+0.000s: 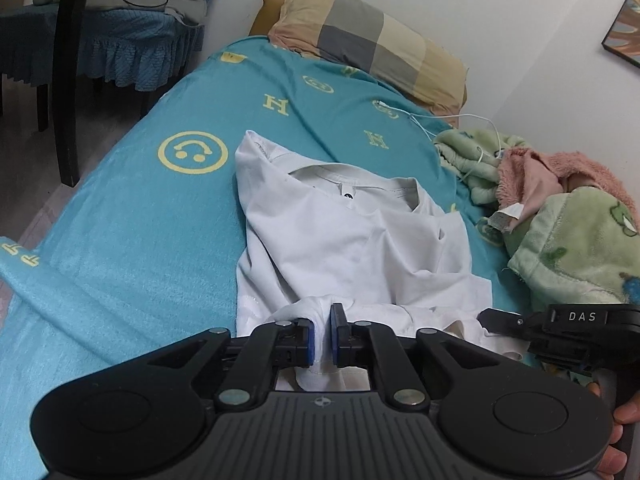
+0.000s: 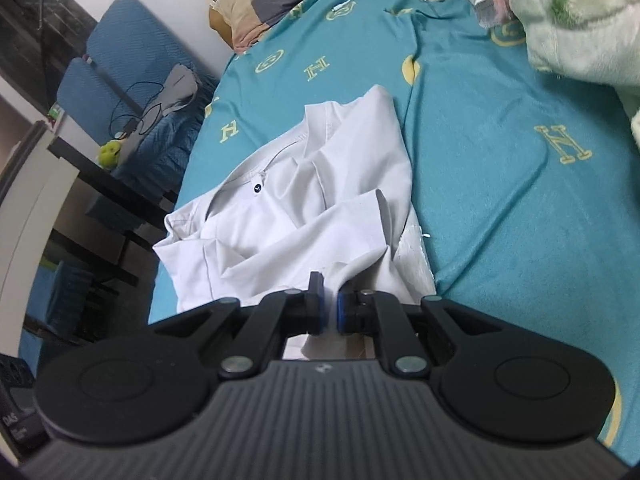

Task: Fold clothes
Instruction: 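Lower the held hem onto the collar and open both grippers, then move both open grippers to the folded edge of the white shirt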

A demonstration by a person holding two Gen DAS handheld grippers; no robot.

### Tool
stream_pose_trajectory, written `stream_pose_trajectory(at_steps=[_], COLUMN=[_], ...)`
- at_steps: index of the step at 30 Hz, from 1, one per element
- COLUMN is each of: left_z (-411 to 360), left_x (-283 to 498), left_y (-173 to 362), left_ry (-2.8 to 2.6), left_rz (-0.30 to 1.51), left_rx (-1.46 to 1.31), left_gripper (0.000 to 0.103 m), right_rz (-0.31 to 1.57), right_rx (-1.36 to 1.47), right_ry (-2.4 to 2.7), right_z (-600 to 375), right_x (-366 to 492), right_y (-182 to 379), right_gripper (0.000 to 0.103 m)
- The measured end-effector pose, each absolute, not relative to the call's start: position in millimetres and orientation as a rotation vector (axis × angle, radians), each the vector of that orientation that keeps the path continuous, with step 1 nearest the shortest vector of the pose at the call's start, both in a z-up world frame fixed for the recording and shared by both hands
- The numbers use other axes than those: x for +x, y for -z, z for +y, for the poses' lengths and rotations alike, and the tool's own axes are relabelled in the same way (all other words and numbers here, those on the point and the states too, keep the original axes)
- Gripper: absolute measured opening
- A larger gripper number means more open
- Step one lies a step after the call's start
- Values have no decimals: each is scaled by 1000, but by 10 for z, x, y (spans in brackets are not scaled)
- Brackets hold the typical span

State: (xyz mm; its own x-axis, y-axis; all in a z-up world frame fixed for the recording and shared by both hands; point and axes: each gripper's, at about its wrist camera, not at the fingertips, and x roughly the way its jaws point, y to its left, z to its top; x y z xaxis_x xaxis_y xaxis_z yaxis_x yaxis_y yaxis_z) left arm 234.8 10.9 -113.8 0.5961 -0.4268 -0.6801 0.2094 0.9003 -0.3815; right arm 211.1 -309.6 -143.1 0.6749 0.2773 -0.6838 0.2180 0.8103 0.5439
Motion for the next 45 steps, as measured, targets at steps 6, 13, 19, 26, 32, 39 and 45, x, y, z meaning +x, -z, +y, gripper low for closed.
stream_pose_trajectory(at_steps=[6, 13, 19, 26, 32, 39, 45], left_z=[104, 135, 26, -99, -104, 305, 485], left_x=[2006, 1337, 758, 199, 79, 444, 610], left_y=[855, 518, 184, 88, 205, 618, 1076], left_ry=[348, 348, 352, 386, 406, 399, 367], left_rz=[818, 767, 652, 604, 697, 1026, 1219], left_rx=[-225, -166, -48, 49, 23, -382, -640], left_gripper=[49, 61, 78, 97, 103, 102, 100], right_rz=[824, 771, 700, 623, 652, 843, 999], right_rx=[633, 555, 417, 356, 426, 766, 1062], right_ry=[-57, -59, -25, -32, -51, -90, -97], right_z=[-3062, -2933, -2738, -2609, -2642, -2828, -2763], right_x=[1973, 1587, 1017, 475, 323, 362, 384], right_y=[1257, 928, 643, 454, 489, 852, 1233], right_gripper=[49, 52, 52, 71, 71, 73, 73])
